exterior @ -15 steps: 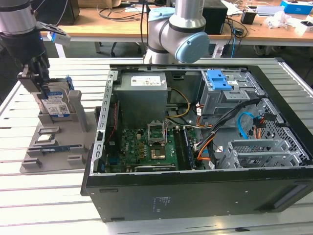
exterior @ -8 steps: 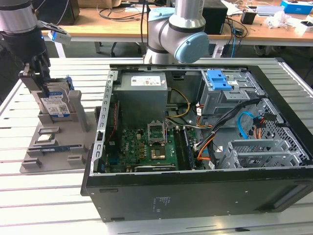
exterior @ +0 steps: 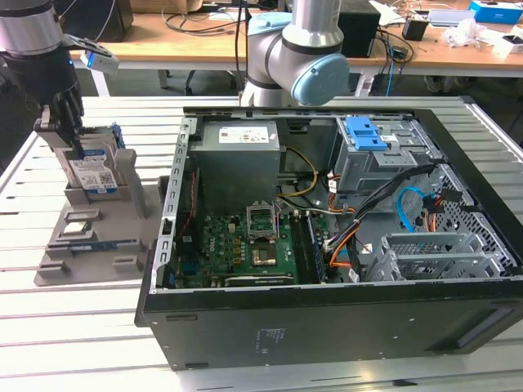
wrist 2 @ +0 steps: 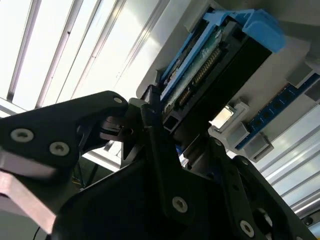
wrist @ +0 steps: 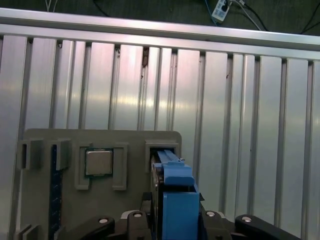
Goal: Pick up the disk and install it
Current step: 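Pick up the disk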
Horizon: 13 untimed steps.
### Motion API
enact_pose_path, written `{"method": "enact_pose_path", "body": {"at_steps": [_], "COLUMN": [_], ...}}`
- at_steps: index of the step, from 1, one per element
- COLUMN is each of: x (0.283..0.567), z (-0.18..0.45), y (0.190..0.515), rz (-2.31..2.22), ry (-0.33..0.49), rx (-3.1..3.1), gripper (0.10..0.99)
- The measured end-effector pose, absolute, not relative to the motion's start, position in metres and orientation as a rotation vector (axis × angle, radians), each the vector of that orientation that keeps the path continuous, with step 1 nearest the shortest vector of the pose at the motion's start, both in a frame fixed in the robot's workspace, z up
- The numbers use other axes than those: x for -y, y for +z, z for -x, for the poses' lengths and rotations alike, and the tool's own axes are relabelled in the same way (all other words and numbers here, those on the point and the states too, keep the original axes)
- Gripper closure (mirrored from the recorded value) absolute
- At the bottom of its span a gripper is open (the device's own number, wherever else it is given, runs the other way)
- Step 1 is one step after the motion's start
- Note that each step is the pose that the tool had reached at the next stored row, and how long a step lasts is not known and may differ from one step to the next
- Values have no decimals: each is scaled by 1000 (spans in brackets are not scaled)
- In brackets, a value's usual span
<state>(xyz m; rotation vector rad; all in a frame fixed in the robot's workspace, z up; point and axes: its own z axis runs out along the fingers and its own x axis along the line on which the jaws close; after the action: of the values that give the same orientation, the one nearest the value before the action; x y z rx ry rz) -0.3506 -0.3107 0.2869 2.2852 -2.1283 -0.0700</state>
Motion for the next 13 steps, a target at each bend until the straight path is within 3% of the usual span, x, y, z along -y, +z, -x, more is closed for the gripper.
{"method": "enact_pose_path", "body": {"at_steps": [1,13], "x": [311,309], "z": [351,351], "y": [287,287], "rz": [-2285,-2285], "ry": [-70,-70], "rx": [2128,2128], "gripper": [722,722]}}
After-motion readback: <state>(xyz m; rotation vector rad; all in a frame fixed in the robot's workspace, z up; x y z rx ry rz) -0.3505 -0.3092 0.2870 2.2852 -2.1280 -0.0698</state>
